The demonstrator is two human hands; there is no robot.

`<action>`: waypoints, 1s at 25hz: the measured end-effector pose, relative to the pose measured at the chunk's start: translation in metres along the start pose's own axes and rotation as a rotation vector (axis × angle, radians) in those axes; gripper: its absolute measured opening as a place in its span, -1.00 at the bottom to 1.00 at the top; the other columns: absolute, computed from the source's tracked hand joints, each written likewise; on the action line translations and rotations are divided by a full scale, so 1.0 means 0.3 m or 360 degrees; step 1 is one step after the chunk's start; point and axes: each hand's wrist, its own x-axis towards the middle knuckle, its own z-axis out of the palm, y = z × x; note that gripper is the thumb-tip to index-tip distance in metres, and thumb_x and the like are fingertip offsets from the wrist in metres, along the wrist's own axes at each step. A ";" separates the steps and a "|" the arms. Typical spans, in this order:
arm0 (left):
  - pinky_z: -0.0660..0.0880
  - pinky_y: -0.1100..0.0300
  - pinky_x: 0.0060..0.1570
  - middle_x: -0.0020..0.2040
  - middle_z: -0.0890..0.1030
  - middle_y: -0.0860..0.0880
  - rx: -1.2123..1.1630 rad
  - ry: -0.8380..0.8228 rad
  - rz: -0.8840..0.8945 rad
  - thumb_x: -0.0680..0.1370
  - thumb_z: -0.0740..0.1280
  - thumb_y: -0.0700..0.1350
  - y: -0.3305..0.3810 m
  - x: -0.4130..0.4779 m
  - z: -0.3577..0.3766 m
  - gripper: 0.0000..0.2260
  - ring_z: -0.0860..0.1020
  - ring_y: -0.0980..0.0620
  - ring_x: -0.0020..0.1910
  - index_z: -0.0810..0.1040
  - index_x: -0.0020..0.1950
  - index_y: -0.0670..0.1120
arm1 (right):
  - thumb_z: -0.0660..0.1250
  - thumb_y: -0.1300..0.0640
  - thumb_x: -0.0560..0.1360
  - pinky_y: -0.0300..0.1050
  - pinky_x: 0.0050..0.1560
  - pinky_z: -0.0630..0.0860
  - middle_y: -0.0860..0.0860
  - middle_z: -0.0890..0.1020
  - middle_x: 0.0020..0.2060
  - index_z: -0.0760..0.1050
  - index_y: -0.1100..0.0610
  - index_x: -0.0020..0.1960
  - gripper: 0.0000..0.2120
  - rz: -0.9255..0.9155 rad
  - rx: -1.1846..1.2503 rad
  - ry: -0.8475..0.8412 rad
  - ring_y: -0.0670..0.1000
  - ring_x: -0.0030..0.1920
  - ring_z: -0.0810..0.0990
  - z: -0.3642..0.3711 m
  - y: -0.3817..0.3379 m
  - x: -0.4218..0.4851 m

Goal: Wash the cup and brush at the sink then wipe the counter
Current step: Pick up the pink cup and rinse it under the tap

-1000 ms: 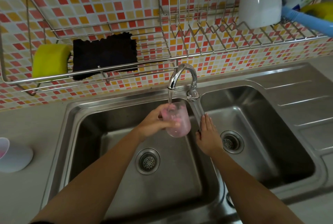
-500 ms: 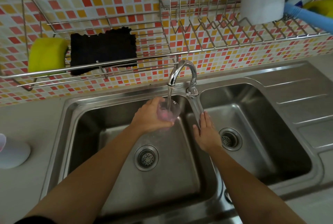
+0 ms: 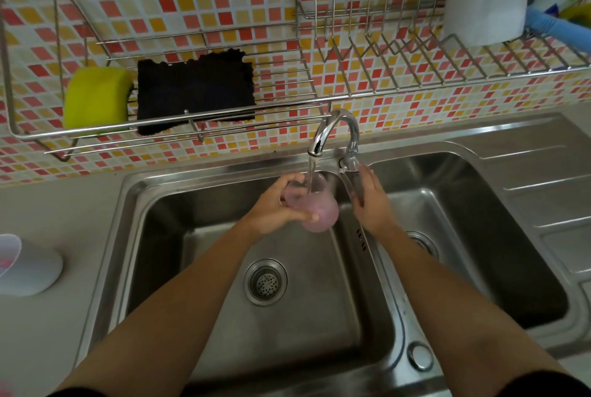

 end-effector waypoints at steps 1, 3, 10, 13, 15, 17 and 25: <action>0.54 -0.02 0.11 0.15 0.55 0.01 0.0006 0.0000 -0.0004 0.21 0.58 -0.16 0.000 0.002 -0.005 -0.40 0.51 -0.06 0.18 0.43 0.16 0.11 | 0.29 0.28 0.48 -0.03 0.40 0.22 0.14 0.29 0.44 0.17 0.14 0.46 -0.40 -0.0095 -0.0028 -0.0078 0.15 0.41 0.30 -0.013 -0.020 0.033; 0.56 -0.01 0.07 0.17 0.52 -0.02 0.0035 0.0017 -0.0030 0.16 0.59 -0.11 -0.001 0.007 -0.013 -0.39 0.53 -0.07 0.15 0.44 0.11 0.19 | 0.33 0.18 0.48 0.02 0.27 0.39 0.16 0.43 0.32 0.31 0.10 0.37 -0.52 -0.0243 -0.0185 -0.0199 0.19 0.25 0.47 -0.028 -0.052 0.086; 0.54 -0.03 0.13 0.26 0.47 -0.02 0.0027 -0.0028 -0.0004 0.13 0.60 -0.07 -0.028 0.005 -0.034 -0.23 0.52 -0.02 0.18 0.40 0.29 0.13 | 0.02 0.06 0.63 0.17 -0.04 0.51 0.31 0.58 -0.08 0.35 0.25 0.14 -0.72 0.0105 -0.0065 0.0064 0.31 -0.07 0.57 -0.023 -0.093 0.125; 0.53 0.04 0.16 0.26 0.46 0.01 -0.0023 -0.0048 0.0008 0.19 0.60 -0.18 -0.032 -0.004 -0.034 -0.23 0.50 0.01 0.20 0.37 0.33 0.08 | -0.02 0.09 0.64 0.01 -0.07 0.50 0.26 0.60 -0.04 0.28 0.19 0.32 -0.68 0.0319 0.0336 0.0139 0.27 -0.06 0.60 -0.051 -0.094 0.117; 0.51 0.09 0.17 0.27 0.44 0.02 -0.0063 -0.0048 0.0026 0.23 0.59 -0.25 -0.044 -0.015 -0.029 -0.23 0.48 0.04 0.21 0.35 0.35 0.05 | 0.00 0.12 0.64 -0.05 0.08 0.43 0.24 0.54 0.16 0.12 0.20 0.46 -0.58 0.0339 0.0451 0.0129 0.24 0.13 0.54 -0.050 -0.105 0.094; 0.51 0.23 0.12 0.25 0.44 0.09 0.0051 -0.0025 0.0071 0.24 0.59 -0.26 -0.056 -0.032 -0.022 -0.23 0.48 0.11 0.19 0.33 0.34 0.06 | 0.06 0.07 0.62 0.03 0.40 0.23 0.22 0.25 0.44 -0.05 0.26 0.50 -0.45 0.0323 0.0349 0.0191 0.20 0.42 0.26 -0.004 -0.099 0.032; 0.37 -0.18 0.18 0.32 0.32 -0.10 0.1545 0.0264 0.0190 0.29 0.47 -0.10 -0.211 -0.079 -0.052 -0.29 0.18 -0.16 0.29 0.32 0.40 0.05 | -0.12 -0.11 0.61 0.04 0.48 -0.11 0.17 -0.13 0.52 -0.20 0.22 0.51 -0.38 0.0244 -0.0888 -0.0225 0.13 0.52 -0.16 0.124 0.034 -0.236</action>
